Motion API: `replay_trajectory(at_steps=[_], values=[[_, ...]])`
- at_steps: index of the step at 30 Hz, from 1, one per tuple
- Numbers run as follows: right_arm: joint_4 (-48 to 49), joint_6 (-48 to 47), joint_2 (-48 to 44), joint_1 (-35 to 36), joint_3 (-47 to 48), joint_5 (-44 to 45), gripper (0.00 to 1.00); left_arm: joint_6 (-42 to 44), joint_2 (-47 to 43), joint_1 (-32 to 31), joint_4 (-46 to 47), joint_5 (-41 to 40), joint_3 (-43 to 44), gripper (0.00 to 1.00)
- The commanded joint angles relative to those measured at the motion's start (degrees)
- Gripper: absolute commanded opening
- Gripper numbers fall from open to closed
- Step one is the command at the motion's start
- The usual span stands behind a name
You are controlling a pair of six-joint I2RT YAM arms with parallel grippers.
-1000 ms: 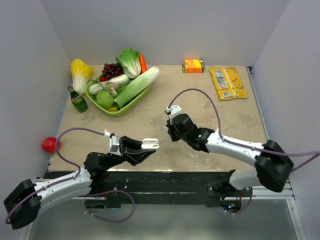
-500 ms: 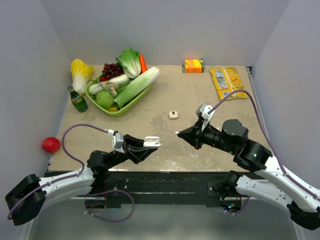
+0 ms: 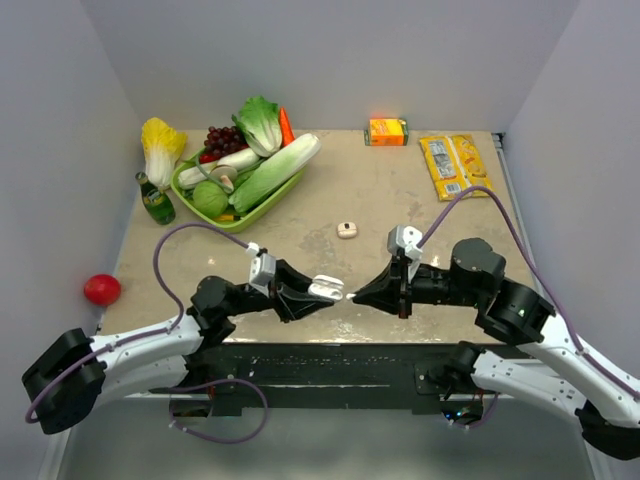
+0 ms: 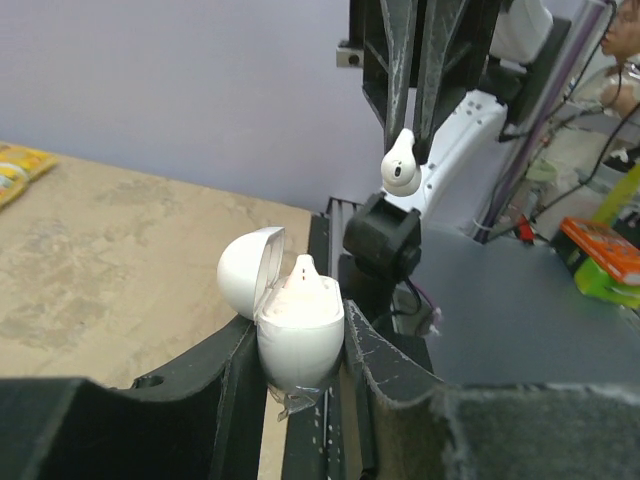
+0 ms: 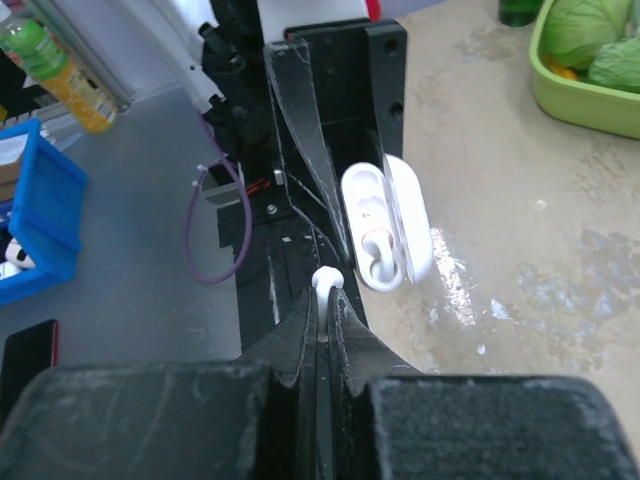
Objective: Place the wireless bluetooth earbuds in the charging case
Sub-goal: Place the earbud in the charging case.
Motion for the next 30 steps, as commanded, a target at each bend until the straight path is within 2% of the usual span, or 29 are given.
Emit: replay_trajectory(at_steps=[1,13,30], values=[[2.8,-0.9,2.0,1.2,3.2,-4.3,0.0,-1.8,4.6,0.2,2.7,9.1,3.4,0.0],[3.0,-3.1,9.3,7.7,4.0,1.1,0.0,-2.9,7.6,0.2,4.2,13.8,5.8,0.0],[5.1,-3.4,9.9,8.2,3.5,6.7,0.0,-3.9,8.4,-0.9,6.3,14.7,4.7,0.0]])
